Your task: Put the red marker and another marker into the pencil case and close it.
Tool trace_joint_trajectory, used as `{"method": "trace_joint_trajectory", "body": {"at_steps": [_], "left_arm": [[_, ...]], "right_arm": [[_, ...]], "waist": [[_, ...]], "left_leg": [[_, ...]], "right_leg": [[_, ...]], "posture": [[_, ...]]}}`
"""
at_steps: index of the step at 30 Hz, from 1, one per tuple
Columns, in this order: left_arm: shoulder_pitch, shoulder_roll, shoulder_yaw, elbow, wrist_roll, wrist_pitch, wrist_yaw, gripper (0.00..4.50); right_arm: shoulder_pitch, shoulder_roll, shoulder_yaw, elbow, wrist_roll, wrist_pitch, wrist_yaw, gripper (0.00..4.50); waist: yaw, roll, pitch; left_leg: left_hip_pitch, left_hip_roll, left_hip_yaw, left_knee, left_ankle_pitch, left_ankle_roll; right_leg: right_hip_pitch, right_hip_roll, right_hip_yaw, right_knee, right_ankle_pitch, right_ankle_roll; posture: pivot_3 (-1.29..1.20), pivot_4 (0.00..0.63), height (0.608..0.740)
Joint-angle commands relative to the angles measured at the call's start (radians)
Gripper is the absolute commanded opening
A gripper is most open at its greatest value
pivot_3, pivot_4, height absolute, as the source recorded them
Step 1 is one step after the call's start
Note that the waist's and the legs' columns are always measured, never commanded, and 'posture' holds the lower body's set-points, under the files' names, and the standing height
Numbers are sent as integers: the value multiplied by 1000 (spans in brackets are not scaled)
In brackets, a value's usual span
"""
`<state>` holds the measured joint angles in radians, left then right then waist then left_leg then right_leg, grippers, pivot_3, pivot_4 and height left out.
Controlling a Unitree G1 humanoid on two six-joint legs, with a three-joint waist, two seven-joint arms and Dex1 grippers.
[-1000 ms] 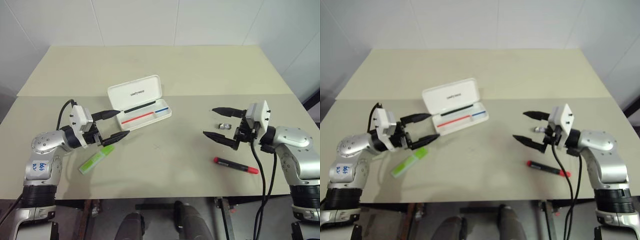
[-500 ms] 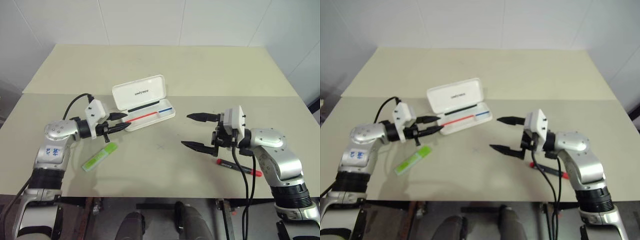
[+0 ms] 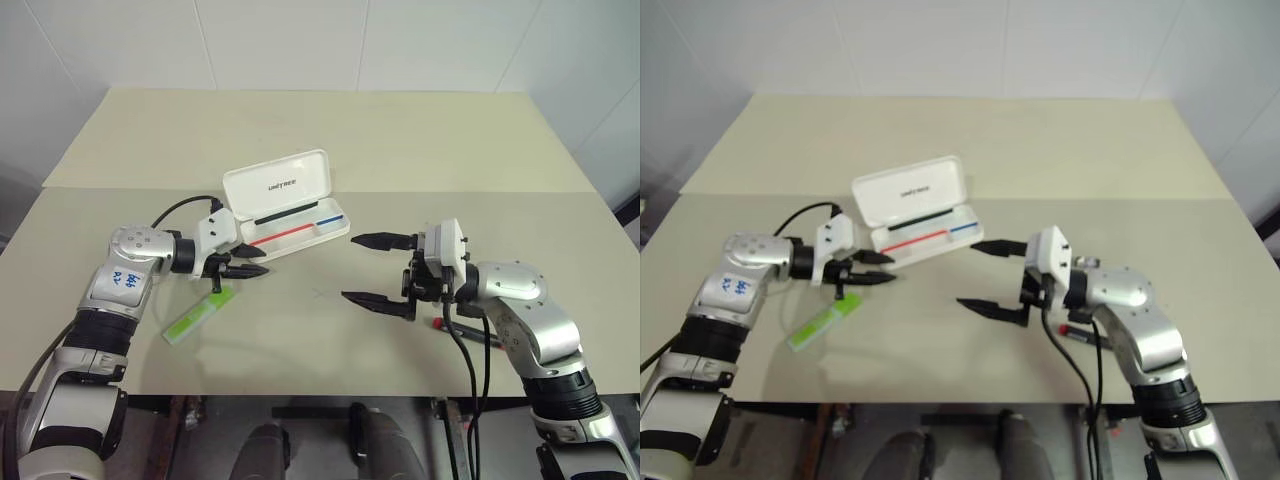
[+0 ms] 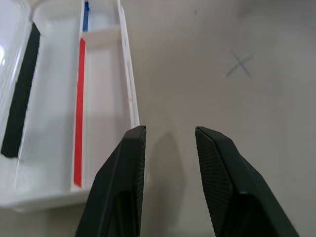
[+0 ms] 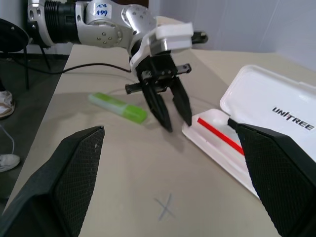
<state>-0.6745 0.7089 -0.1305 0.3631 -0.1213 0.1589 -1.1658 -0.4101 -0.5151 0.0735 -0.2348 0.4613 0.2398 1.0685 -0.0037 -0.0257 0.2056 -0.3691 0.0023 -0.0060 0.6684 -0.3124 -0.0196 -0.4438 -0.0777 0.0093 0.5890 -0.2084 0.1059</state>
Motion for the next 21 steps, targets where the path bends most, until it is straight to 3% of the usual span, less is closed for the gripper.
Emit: {"method": "trace_joint_trajectory", "body": {"at_steps": [1, 21], "left_arm": [[-21, 16, 11, 9, 22, -11, 15, 1563], [-85, -73, -19, 111, 75, -44, 62, 1563]], "right_arm": [[3, 12, 2, -49, 2, -19, -23, 4500], [20, 12, -8, -78, 0, -16, -49, 4500]], "waist": [[1, 0, 0], [2, 0, 0]], "left_leg": [[0, 0, 0, 0, 0, 0], [0, 0, 0, 1, 0, 0]], "right_leg": [[0, 0, 0, 0, 0, 0], [0, 0, 0, 1, 0, 0]], "posture": [[0, 150, 740], [0, 150, 740]]}}
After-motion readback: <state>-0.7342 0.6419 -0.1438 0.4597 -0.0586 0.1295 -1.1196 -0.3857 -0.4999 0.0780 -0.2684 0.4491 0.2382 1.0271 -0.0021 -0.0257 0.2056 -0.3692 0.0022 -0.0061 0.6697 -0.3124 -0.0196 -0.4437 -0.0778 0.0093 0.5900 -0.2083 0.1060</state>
